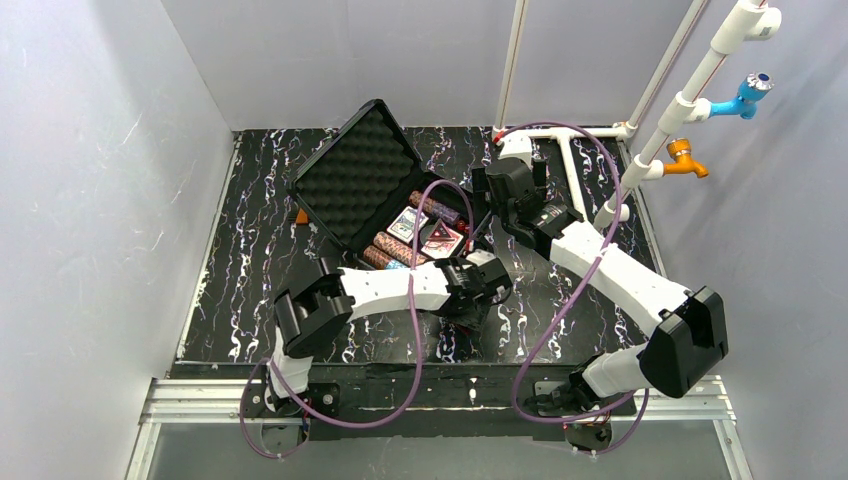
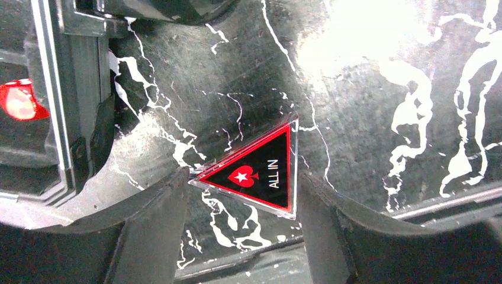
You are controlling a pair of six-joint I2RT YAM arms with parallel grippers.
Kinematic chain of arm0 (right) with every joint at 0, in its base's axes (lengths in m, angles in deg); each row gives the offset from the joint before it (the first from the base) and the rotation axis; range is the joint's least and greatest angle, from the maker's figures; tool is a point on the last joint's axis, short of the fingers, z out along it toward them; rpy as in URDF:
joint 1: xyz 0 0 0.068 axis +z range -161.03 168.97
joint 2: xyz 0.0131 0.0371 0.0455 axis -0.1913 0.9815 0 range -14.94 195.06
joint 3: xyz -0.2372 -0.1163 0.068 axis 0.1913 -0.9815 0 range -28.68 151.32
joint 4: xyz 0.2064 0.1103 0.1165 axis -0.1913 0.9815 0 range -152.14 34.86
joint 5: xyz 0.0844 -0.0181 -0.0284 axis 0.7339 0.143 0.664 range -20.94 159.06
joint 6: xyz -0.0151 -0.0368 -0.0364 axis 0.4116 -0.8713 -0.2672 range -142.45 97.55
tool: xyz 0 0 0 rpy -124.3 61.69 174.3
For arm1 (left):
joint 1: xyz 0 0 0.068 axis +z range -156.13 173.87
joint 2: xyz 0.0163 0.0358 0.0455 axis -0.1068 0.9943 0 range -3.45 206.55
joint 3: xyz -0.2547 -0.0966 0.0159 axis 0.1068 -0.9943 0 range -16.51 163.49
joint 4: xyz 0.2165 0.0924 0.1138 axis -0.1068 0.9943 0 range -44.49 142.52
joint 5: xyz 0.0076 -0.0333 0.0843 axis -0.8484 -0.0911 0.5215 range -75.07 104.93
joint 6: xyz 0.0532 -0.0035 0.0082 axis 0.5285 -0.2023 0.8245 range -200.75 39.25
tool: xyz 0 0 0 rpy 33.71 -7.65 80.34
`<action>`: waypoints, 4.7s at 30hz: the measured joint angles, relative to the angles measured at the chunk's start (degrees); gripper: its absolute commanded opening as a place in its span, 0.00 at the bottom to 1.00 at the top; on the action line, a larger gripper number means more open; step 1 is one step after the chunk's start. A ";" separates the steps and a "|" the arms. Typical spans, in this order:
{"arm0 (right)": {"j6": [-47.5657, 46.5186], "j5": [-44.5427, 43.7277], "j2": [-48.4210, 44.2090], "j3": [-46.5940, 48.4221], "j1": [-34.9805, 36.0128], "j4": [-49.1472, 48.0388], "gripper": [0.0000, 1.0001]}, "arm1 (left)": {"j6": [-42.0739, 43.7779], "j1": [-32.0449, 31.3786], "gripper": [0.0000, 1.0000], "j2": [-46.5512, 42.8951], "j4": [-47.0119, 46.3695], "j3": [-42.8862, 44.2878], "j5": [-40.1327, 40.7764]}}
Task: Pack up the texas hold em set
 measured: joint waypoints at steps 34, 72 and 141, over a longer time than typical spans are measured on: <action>0.22 -3.37 -3.37 -0.90 0.00 -0.11 0.98 | 14.86 18.32 0.54 -22.82 2.54 -1.92 4.04; 0.76 -1.42 -3.37 -1.79 0.00 -0.26 0.98 | 24.13 34.01 0.54 2.45 1.29 16.22 -6.25; 0.90 -0.09 -0.28 -2.64 0.00 -1.92 1.00 | 28.74 34.80 0.98 6.80 2.99 23.85 -4.39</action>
